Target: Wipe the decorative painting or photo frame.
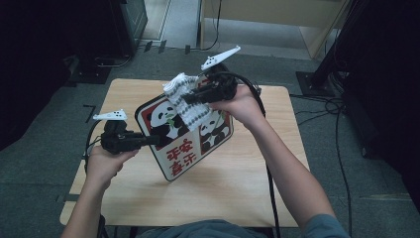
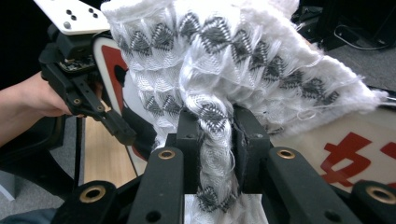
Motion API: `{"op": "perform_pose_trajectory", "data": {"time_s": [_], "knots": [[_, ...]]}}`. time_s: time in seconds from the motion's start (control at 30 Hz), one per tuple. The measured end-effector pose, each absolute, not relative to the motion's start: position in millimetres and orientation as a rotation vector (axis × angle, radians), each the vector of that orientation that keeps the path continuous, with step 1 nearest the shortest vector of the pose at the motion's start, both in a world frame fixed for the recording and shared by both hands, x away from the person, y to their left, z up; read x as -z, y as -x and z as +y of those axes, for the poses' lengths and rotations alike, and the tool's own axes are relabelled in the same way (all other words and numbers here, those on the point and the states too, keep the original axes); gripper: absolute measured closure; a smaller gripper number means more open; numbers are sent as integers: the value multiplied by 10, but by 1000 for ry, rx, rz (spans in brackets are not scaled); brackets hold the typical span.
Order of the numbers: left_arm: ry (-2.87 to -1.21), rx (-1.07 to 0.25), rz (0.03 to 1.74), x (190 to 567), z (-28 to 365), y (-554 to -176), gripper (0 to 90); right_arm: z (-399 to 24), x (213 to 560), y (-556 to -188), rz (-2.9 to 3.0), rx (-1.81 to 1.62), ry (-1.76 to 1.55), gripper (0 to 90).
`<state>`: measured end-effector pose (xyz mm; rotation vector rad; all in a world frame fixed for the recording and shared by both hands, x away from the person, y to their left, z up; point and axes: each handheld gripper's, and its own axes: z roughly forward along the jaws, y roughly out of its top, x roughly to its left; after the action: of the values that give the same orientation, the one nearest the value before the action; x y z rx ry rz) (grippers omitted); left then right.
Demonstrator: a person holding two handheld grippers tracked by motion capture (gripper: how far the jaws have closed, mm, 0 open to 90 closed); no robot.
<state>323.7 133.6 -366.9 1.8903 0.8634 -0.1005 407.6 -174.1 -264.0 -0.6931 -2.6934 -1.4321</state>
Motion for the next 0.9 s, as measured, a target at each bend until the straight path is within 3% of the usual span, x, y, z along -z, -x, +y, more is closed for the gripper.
{"op": "perform_pose_trajectory", "data": {"time_s": [0.9], "knots": [[-1894,117,844,3674,1335,-3241,744,-1737,2858,-4095,-2679,1391,692,754]]}}
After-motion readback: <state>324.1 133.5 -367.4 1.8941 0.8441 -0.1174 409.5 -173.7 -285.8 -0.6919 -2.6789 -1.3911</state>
